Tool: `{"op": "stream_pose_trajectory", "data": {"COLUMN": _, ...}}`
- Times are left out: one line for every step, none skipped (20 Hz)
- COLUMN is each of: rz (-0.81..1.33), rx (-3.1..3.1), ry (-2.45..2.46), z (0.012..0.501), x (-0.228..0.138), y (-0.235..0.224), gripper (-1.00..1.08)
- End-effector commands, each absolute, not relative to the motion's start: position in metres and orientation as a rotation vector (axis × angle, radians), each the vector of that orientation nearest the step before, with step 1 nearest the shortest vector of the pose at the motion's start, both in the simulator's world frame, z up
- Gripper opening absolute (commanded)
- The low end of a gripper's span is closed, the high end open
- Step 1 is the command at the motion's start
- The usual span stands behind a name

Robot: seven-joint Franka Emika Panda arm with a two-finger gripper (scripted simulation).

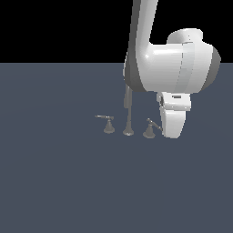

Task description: Turn on the faucet by rotating a designated handle.

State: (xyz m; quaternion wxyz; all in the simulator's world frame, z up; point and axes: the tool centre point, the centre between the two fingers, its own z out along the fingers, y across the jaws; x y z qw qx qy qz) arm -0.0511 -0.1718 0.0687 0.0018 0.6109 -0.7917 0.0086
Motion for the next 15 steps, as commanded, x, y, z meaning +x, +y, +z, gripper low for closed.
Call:
{"op": "stream_pose_trajectory", "data": {"rz": 0.002, "rx": 1.98, "ry": -2.439, "z": 0.065, "x": -0.05, "y": -0.131, "gripper": -1.0}}
{"op": "stream_pose_trajectory", "data": {"rz": 0.0, "rx": 1.983, "ry": -2.437, "z": 0.065, "x": -0.051, "y": -0.125, "gripper": -1.0}}
{"op": "stream_pose_trajectory", "data": {"rz": 0.0, "rx": 1.983, "ry": -2.437, "z": 0.065, "x": -0.051, "y": -0.125, "gripper": -1.0}}
{"op": "stream_pose_trajectory", "data": {"rz": 0.021, "rx": 1.92, "ry": -2.477, "z": 0.067, "x": -0.055, "y": -0.158, "gripper": -1.0}}
{"op": "stream_pose_trajectory", "data": {"rz": 0.019, "rx": 1.926, "ry": -2.473, "z": 0.067, "x": -0.052, "y": -0.152, "gripper": -1.0}}
{"op": "stream_pose_trajectory", "data": {"rz": 0.017, "rx": 1.932, "ry": -2.469, "z": 0.067, "x": -0.049, "y": -0.145, "gripper": -1.0}}
{"op": "stream_pose_trajectory", "data": {"rz": 0.015, "rx": 1.938, "ry": -2.465, "z": 0.067, "x": -0.046, "y": -0.138, "gripper": -1.0}}
{"op": "stream_pose_trajectory", "data": {"rz": 0.013, "rx": 1.944, "ry": -2.462, "z": 0.066, "x": -0.043, "y": -0.132, "gripper": -1.0}}
{"op": "stream_pose_trajectory", "data": {"rz": 0.011, "rx": 1.95, "ry": -2.458, "z": 0.066, "x": -0.041, "y": -0.125, "gripper": -1.0}}
{"op": "stream_pose_trajectory", "data": {"rz": 0.009, "rx": 1.956, "ry": -2.454, "z": 0.066, "x": -0.038, "y": -0.118, "gripper": -1.0}}
{"op": "stream_pose_trajectory", "data": {"rz": 0.007, "rx": 1.962, "ry": -2.45, "z": 0.066, "x": -0.035, "y": -0.112, "gripper": -1.0}}
{"op": "stream_pose_trajectory", "data": {"rz": 0.005, "rx": 1.968, "ry": -2.446, "z": 0.065, "x": -0.033, "y": -0.105, "gripper": -1.0}}
{"op": "stream_pose_trajectory", "data": {"rz": 0.003, "rx": 1.974, "ry": -2.442, "z": 0.065, "x": -0.03, "y": -0.098, "gripper": -1.0}}
{"op": "stream_pose_trajectory", "data": {"rz": 0.001, "rx": 1.98, "ry": -2.439, "z": 0.065, "x": -0.028, "y": -0.092, "gripper": -1.0}}
{"op": "stream_pose_trajectory", "data": {"rz": 0.001, "rx": 1.98, "ry": -2.439, "z": 0.065, "x": -0.028, "y": -0.092, "gripper": -1.0}}
